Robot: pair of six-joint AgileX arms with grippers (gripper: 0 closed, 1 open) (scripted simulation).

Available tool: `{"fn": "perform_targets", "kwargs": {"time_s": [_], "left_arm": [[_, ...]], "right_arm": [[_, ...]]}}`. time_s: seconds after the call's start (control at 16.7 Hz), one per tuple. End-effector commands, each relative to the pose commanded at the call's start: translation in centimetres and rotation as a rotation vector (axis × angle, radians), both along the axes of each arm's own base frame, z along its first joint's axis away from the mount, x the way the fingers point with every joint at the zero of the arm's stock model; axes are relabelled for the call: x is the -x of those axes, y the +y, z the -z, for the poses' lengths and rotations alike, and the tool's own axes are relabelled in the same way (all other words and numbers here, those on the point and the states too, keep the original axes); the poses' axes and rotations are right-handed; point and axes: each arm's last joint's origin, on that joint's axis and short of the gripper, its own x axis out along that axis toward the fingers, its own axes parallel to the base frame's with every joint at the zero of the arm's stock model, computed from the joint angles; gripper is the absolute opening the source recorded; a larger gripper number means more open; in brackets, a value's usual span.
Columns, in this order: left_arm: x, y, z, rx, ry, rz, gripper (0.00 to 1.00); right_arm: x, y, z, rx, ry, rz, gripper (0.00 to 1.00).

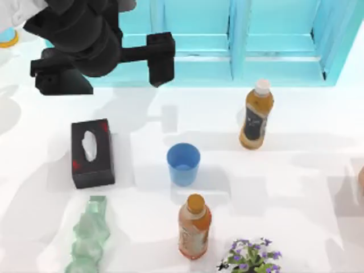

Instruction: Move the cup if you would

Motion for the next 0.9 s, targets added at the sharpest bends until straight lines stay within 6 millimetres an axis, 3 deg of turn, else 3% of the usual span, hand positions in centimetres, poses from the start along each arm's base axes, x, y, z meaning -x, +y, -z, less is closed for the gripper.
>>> {"fn": "perform_targets", "kwargs": {"time_s": [0.24, 0.48, 0.66, 0.9], "left_arm": [[-3.0, -6.8, 3.1, -0.093, 0.209, 0.008, 1.00], [-4.0, -11.7, 6.1, -0.162, 0.321, 0.008, 1.00], [-4.0, -13.3, 7.2, -0.188, 0.356, 0.008, 1.00], [-4.0, -13.5, 7.3, -0.190, 0.358, 0.008, 1.00]], "right_arm": [[0.0, 0.0, 0.0, 0.000, 0.000, 0.000, 1.00], [0.0, 0.0, 0.0, 0.000, 0.000, 0.000, 1.00], [0.0, 0.0, 0.0, 0.000, 0.000, 0.000, 1.00], [0.0, 0.0, 0.0, 0.000, 0.000, 0.000, 1.00]]}}
